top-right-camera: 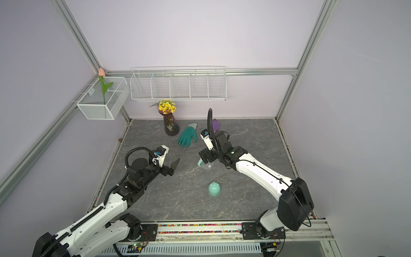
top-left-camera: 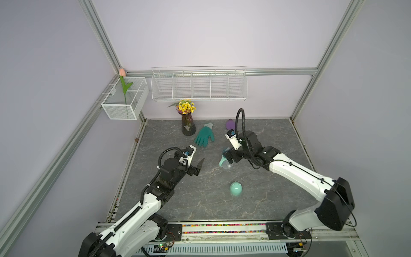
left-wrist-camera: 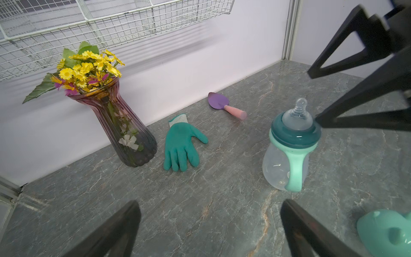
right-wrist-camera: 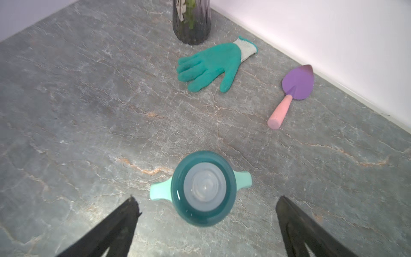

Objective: Assemble the baby bottles
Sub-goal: Place the baby bottle at the center of the board, then pick up the lid from the center of the board.

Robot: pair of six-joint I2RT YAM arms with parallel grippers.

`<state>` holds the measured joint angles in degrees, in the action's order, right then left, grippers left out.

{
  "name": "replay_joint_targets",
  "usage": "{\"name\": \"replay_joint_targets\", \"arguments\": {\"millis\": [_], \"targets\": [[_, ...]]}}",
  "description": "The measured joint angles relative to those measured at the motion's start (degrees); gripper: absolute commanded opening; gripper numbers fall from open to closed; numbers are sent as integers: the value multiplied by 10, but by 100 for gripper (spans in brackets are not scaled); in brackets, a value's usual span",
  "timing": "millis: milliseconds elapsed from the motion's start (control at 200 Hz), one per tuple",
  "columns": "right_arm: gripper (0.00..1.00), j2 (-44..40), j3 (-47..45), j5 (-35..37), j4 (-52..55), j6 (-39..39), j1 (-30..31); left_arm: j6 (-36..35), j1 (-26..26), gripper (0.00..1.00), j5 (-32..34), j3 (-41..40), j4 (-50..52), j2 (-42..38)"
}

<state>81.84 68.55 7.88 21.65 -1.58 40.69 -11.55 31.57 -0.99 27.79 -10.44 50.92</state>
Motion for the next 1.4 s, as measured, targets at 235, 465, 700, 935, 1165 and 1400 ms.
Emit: {"name": "replay_joint_targets", "arguments": {"millis": [235,465,700,935,1165,1400], "targets": [[96,-123,-85,7,19,54,38,9,-1,99,35,0,0,1],[97,-142,-240,12,37,146,80,28,-4,99,56,1,0,2],[96,-141,-274,64,35,256,114,34,-4,99,57,1,0,2],[89,-87,-268,112,30,354,143,34,-4,99,56,1,0,4],[88,-36,-256,133,30,414,180,34,-4,99,54,1,0,4],[86,-8,-234,145,34,443,184,34,-4,99,52,1,0,4]]}}
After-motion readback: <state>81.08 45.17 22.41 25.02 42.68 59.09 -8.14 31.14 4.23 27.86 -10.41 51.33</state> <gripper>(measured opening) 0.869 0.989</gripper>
